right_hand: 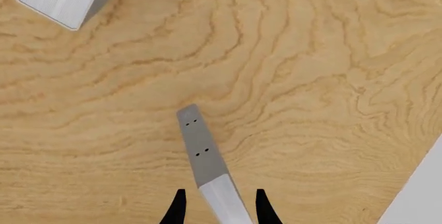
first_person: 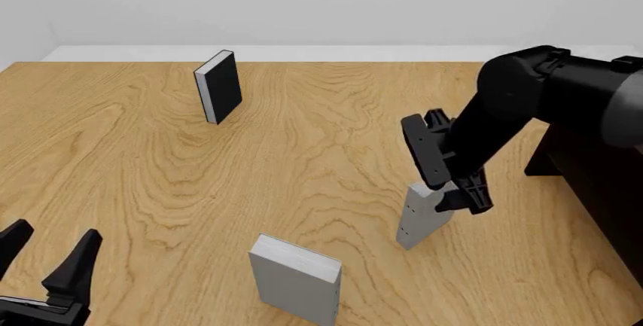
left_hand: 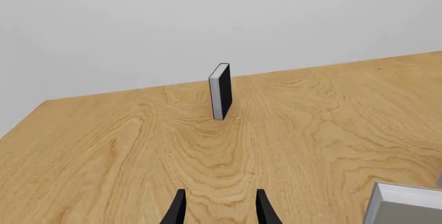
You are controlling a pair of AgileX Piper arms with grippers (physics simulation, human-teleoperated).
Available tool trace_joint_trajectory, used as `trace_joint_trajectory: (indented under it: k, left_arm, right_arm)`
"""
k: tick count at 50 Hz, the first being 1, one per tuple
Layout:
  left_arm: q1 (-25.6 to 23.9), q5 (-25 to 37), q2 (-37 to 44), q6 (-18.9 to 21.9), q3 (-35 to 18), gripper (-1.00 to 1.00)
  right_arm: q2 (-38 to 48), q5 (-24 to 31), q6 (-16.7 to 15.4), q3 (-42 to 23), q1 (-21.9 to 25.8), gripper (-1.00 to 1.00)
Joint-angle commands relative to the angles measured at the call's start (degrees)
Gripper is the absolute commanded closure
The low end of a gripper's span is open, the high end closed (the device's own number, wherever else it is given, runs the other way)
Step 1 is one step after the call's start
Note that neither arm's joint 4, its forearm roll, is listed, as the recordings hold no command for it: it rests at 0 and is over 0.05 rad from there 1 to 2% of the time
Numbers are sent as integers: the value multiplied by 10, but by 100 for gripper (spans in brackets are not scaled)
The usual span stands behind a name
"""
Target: Pick up the book on the right and place it on the cabinet shelf.
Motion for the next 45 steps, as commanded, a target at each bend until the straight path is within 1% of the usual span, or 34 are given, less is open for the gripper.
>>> trace_joint_trajectory:
  k: [1, 7, 9, 11, 14, 21, 25, 26, 28, 29, 30, 34, 36, 38, 40, 41, 45]
  left_arm:
    - [-1, -1, 3, 0, 0, -100]
    - [0, 1, 2, -1, 0, -100]
    - [0, 3, 1, -1, 0, -100]
    - [0, 4, 0, -1, 0, -100]
    - [0, 4, 1, -1, 0, -100]
    - [0, 6, 0, -2, 0, -100]
    - [0, 7, -1, -2, 0, -100]
    - [-1, 8, -1, -2, 0, -100]
    - [0, 8, -1, -2, 0, -100]
    - [0, 8, -1, -2, 0, -100]
    - [0, 9, -2, -2, 0, -100]
    - [0, 10, -3, -3, 0, -100]
    - [0, 10, -3, -3, 0, -100]
    - [0, 9, -2, -3, 0, -100]
    - [-1, 9, -2, -3, 0, -100]
    - [-1, 9, -2, -4, 0, -100]
    - [-1, 9, -3, -3, 0, -100]
  right_arm:
    - [9, -13, -13, -1, -4, -100]
    - [17, -19, -4, -3, 4, -100]
    - [20, -20, 5, -6, 11, -100]
    - [22, -21, 2, -3, 9, -100]
    - [25, -25, 8, -7, 14, -100]
    - [28, -33, 10, -4, 21, -100]
    - [30, -29, 20, -3, 27, -100]
    - [29, -27, 19, -1, 26, -100]
    - [21, -38, 2, 11, 25, -100]
    - [23, -36, 12, 4, 32, -100]
    - [25, -32, 15, 2, 32, 100]
    - [21, -30, 12, 6, 32, 100]
    - [21, -25, 18, 4, 35, 100]
    - [19, -29, 10, 7, 30, 100]
    - [19, -26, 14, 5, 32, 100]
    - [18, -26, 9, 7, 28, 100]
    - [16, -21, 15, 3, 31, 100]
